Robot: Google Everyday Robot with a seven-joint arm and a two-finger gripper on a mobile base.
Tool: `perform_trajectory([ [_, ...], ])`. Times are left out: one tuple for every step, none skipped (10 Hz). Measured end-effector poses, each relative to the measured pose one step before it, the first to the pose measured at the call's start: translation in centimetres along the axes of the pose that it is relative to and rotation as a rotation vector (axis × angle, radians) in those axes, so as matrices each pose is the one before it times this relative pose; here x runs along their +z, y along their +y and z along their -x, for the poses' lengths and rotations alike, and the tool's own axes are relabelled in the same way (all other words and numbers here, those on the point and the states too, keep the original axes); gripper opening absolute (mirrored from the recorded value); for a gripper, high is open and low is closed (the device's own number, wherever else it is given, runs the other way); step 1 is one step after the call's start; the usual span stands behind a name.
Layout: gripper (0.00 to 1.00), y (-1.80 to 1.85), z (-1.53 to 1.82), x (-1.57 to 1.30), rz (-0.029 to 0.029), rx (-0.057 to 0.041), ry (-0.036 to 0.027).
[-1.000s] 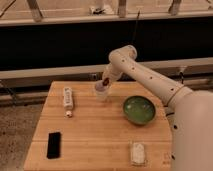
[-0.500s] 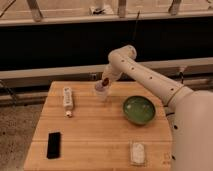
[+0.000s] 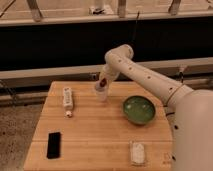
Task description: Place the pepper in the ceramic cup
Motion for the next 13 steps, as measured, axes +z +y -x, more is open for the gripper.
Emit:
perform_trajectory([
  [0.43, 0.023, 0.035, 0.024, 0.00244, 0.00016, -0.00135],
  [0.55, 0.167, -0.050, -0.088, 0.00371, 0.00348, -0.00189],
  [0.65, 0.096, 0.048, -0.091, 0.00411, 0.00294, -0.00442],
  [0.72, 0.016, 0.086, -0.103, 0.00433, -0.00103, -0.00536],
  [0.79, 0.041, 0.222, -0.123, 0.00654, -0.00628, -0.01063],
  [0.80, 0.043, 0.110, -0.184, 0.00321, -0.00556, -0.00684],
  [0.80, 0.051, 0.061, -0.081, 0.00154, -0.00281, -0.00465],
  [0.80, -0.023, 0.054, -0.221, -0.00132, -0.00319, -0.00709],
  [0.80, 0.013, -0.052, -0.307, -0.00907, 0.00116, -0.00837],
  [0.80, 0.102, -0.055, -0.135, -0.00687, 0.00182, -0.00632],
  [0.77, 0.096, -0.173, -0.178, -0.00439, 0.00438, -0.00012],
  [0.67, 0.122, -0.084, 0.218, 0.00738, 0.00417, 0.00741],
  [0.58, -0.114, 0.003, 0.082, 0.00390, 0.00137, 0.00278],
])
